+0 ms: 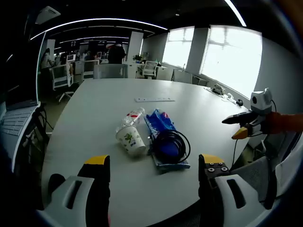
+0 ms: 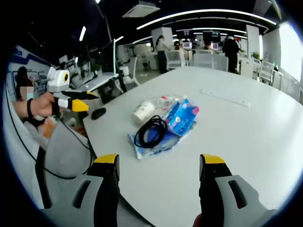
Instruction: Arrange the tabletop items into an orderly group along one side of the table until the central work area is clear of visible clutter.
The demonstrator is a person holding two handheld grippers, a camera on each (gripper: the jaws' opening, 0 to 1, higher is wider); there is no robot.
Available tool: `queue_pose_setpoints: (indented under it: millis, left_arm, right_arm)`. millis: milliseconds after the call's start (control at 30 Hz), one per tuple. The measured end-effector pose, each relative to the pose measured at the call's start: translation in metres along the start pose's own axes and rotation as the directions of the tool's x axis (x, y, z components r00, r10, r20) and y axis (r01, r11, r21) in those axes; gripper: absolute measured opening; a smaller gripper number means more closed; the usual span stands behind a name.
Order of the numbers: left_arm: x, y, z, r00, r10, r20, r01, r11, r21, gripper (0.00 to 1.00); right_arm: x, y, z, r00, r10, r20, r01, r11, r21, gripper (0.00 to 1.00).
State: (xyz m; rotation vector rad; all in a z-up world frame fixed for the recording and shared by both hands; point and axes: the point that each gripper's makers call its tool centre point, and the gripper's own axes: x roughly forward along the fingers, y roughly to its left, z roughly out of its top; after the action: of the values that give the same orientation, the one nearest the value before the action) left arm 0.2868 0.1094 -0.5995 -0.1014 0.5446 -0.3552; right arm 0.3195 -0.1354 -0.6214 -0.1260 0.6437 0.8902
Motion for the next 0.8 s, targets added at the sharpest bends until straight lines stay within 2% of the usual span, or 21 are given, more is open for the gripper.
queue_pose_setpoints:
  millis: [800]
  left_arm:
    - [-0.0031,0.004,-0.0025,1.0,0.008,0.001,-0.008,1.0,-0.009,0.78]
  right_arm:
    - [-0.0008,0.0016,-0.0025,1.0,-0.002,-0.002,0.002,1.0,0.002,0.67]
